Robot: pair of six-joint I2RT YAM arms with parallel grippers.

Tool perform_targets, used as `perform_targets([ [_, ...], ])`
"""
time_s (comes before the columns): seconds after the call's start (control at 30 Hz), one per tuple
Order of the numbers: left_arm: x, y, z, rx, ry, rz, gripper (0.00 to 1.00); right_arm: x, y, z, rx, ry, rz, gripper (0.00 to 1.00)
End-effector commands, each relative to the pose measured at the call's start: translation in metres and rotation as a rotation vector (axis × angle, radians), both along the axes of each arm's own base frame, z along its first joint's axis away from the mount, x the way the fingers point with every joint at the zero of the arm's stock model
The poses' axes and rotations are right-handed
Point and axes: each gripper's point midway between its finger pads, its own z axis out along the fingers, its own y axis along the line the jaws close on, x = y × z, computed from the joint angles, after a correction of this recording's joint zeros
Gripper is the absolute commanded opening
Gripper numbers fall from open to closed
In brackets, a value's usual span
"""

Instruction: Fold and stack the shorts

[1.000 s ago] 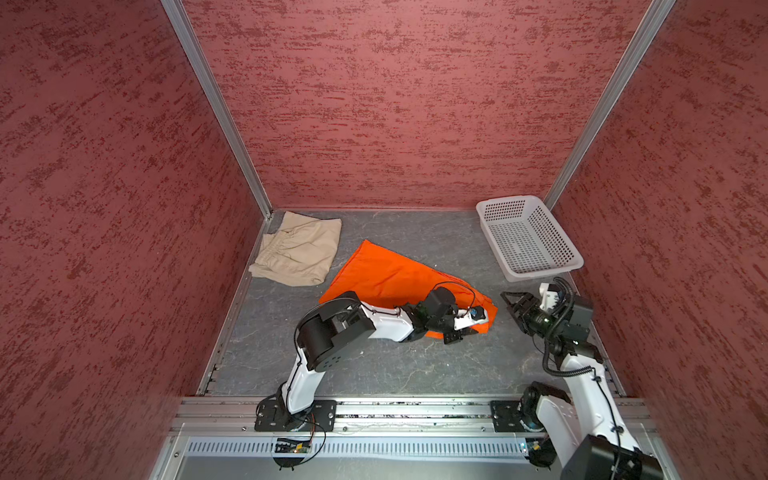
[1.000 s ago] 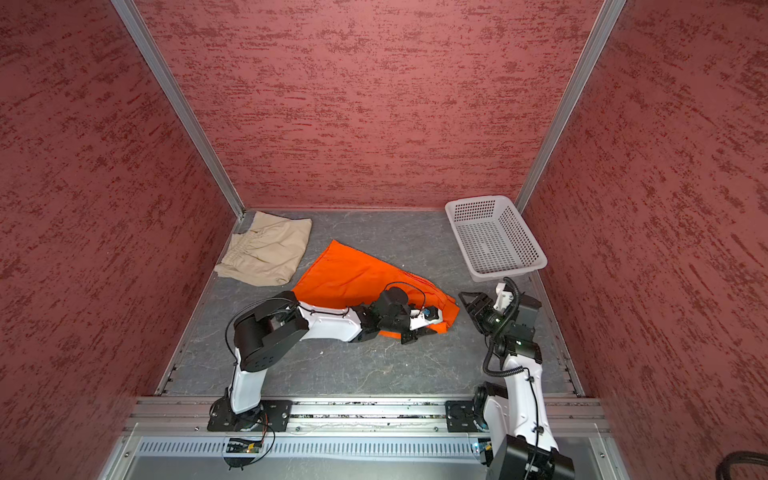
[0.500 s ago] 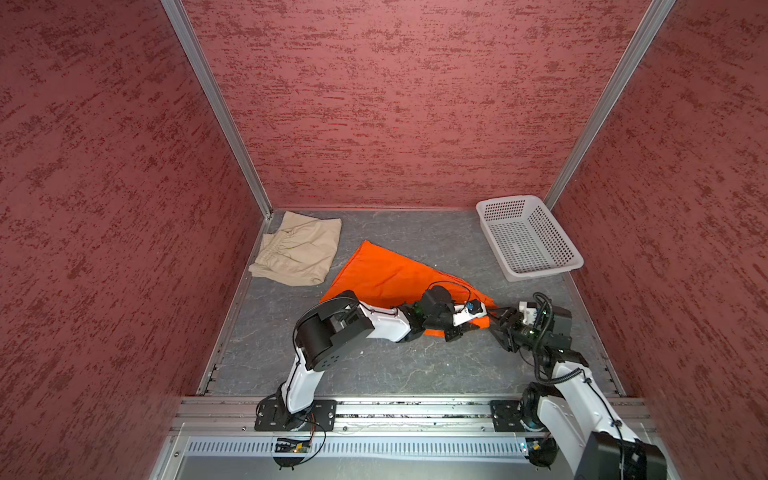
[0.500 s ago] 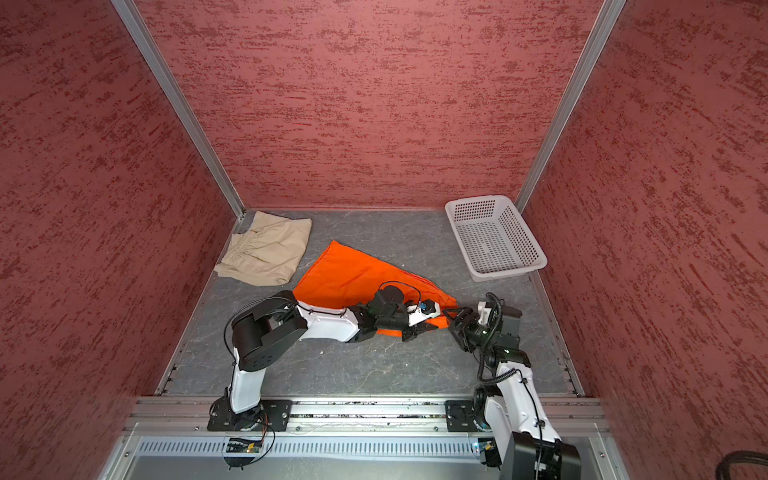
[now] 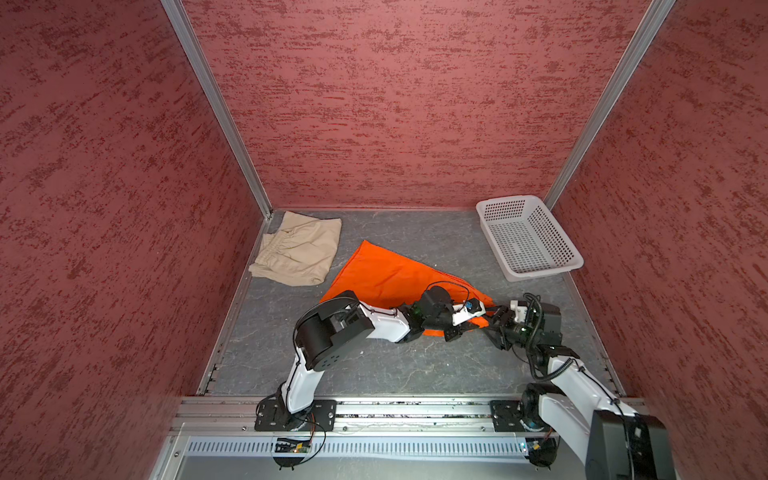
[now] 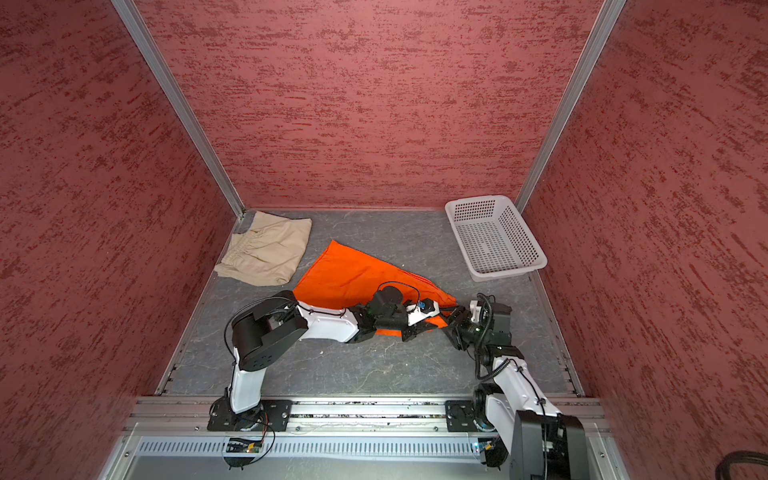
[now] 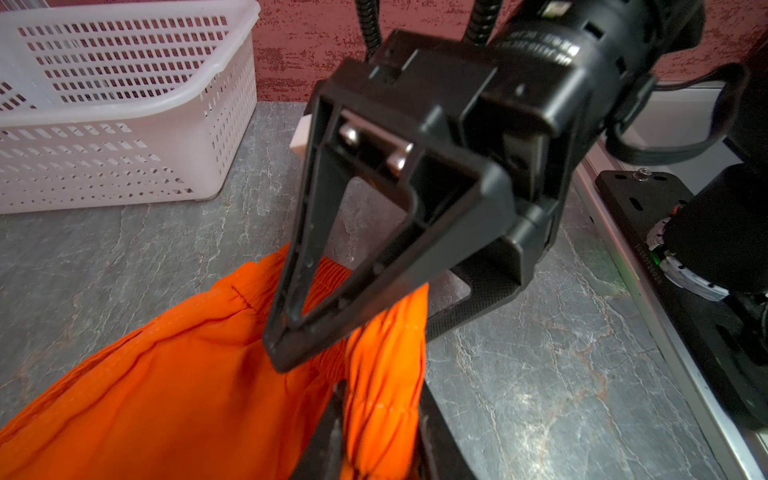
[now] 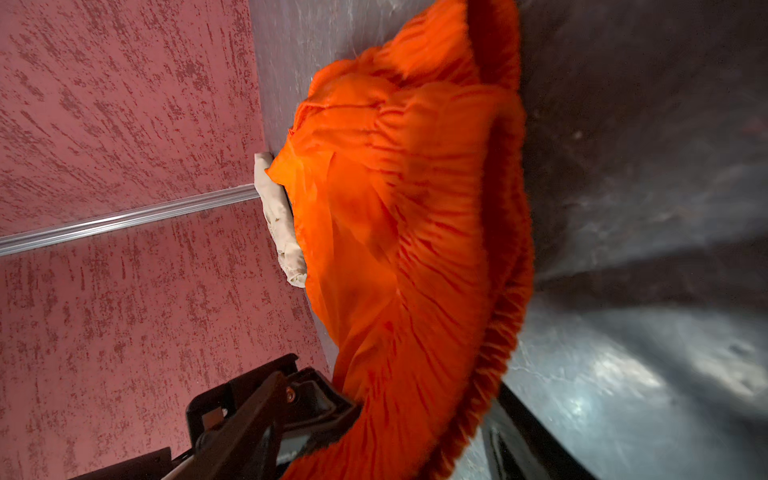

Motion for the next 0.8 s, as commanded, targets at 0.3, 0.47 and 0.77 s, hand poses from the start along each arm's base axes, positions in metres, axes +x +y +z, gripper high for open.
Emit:
perform_targets([
  [0.3, -0.009, 0.019, 0.021, -0.015, -0.043, 0.011, 0.52, 0.010, -0.014, -0.025, -0.139, 0.007, -0.027, 0.43],
  [0.47, 0.014, 0.054, 0.030, 0.035, 0.054, 0.197, 0.52, 0.003, -0.021, -0.028, -0.249, 0.003, 0.000, 0.15],
  [0.77, 0.065, 0.158, 0.033, 0.078, 0.331, 0.660, 0.55, 0.009, -0.030, 0.007, -0.511, -0.069, 0.117, 0.09],
])
